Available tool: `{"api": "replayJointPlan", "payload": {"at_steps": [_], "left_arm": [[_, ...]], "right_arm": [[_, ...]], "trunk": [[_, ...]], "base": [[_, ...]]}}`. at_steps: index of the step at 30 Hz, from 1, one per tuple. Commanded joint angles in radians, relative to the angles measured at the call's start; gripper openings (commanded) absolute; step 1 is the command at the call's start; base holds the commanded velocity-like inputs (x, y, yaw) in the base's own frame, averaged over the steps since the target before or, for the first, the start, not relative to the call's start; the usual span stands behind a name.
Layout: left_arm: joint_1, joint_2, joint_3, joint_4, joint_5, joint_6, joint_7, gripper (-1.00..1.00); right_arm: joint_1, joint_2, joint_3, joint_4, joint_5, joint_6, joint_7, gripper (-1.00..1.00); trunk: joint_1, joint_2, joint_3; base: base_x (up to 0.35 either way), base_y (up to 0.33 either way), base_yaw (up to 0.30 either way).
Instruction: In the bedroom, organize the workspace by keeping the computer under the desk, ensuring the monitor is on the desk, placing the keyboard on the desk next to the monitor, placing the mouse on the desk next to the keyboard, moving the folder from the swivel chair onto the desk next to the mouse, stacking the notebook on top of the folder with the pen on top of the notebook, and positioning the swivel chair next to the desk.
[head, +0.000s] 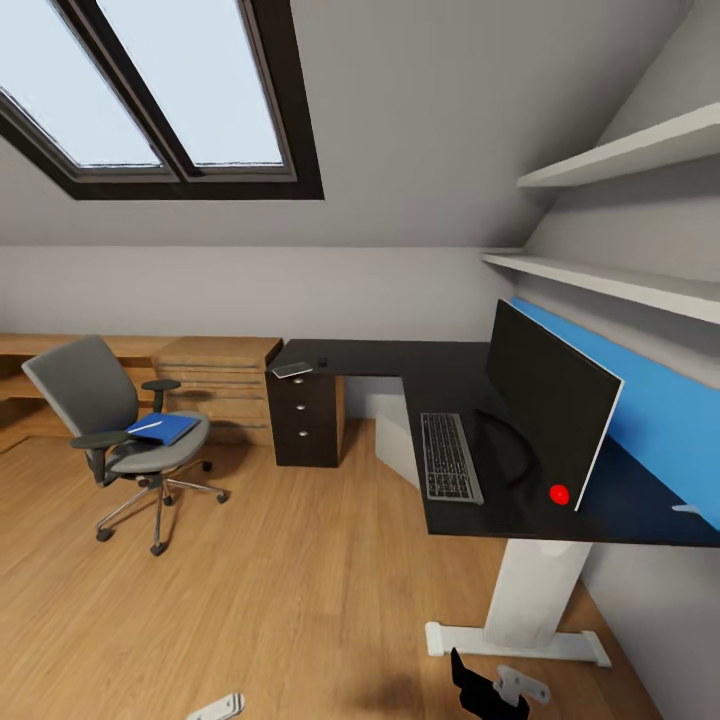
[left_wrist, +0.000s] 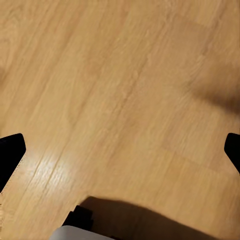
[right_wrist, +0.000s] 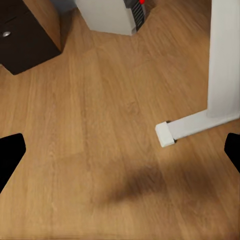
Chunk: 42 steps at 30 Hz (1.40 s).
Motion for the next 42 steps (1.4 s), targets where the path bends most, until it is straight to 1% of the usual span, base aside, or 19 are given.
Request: {"api": "replayJointPlan", "payload": {"at_steps": [1, 9, 13, 14, 20, 22, 27, 30, 31, 34, 40, 42], "left_arm": [[0.000, 0.002, 0.002, -0.002, 0.007, 0.005, 0.002, 1.00], [0.000, 0.021, 0.003, -0.001, 0.008, 0.003, 0.002, 1.00], [0.000, 0.022, 0.002, -0.001, 0.008, 0.003, 0.001, 1.00], [0.000, 0.021, -0.001, 0.020, 0.006, 0.003, 0.002, 1.00], [0.000, 0.018, -0.005, 0.027, 0.006, 0.003, 0.004, 1.00], [0.000, 0.018, -0.013, 0.042, 0.005, 0.003, 0.004, 1.00], [0.000, 0.017, -0.051, 0.058, 0.005, 0.002, 0.003, 1.00], [0.000, 0.017, -0.054, 0.061, 0.005, 0.001, 0.003, 1.00], [0.000, 0.014, -0.055, 0.067, 0.005, 0.001, 0.002, 1.00], [0.000, 0.013, -0.057, 0.085, 0.004, 0.001, 0.003, 1.00], [0.000, 0.013, -0.057, 0.087, 0.004, 0.001, 0.003, 1.00], [0.000, 0.013, -0.056, 0.087, 0.004, 0.001, 0.003, 1.00]], "right_arm": [[-0.001, 0.000, 0.003, 0.001, -0.010, -0.004, 0.007, 1.00], [-0.001, 0.003, 0.006, 0.001, -0.010, -0.004, 0.008, 1.00], [-0.001, 0.005, 0.006, 0.002, -0.010, -0.004, 0.006, 1.00], [-0.001, 0.010, 0.006, 0.004, -0.011, -0.004, 0.002, 1.00], [-0.001, 0.011, 0.006, 0.004, -0.012, -0.002, 0.000, 1.00], [-0.001, 0.013, 0.006, 0.004, -0.012, -0.003, 0.000, 1.00], [-0.001, 0.017, 0.008, 0.004, -0.007, -0.004, 0.000, 1.00], [-0.001, 0.017, 0.008, 0.003, -0.007, -0.007, 0.000, 1.00], [-0.001, 0.017, 0.009, 0.004, -0.006, -0.028, 0.000, 1.00], [-0.001, 0.017, 0.010, 0.005, -0.004, -0.033, 0.000, 1.00], [-0.001, 0.016, 0.014, 0.004, 0.003, -0.033, 0.000, 1.00], [-0.001, 0.016, 0.015, 0.004, 0.004, -0.033, 0.000, 1.00]], "trunk": [[0.000, -0.001, -0.001], [0.000, -0.001, -0.001], [0.000, -0.001, -0.001], [0.000, -0.001, -0.001], [0.000, -0.001, -0.002], [0.000, -0.001, -0.004], [0.000, -0.001, -0.005], [0.000, -0.001, -0.005], [0.000, -0.001, -0.005], [0.000, -0.001, -0.005], [0.000, -0.001, -0.006], [-0.008, 0.013, 0.000]], "base": [[0.000, 0.000, 0.000], [0.000, 0.020, 0.000], [0.000, 0.177, 0.000], [0.006, 0.269, 0.218], [0.079, 0.268, 0.255], [0.191, 0.250, 0.222], [0.246, 0.235, 0.054], [0.263, 0.198, 0.002], [0.297, 0.148, 0.257], [0.306, 0.121, 0.269], [0.327, 0.022, 0.253], [0.333, -0.057, 0.089]]}}
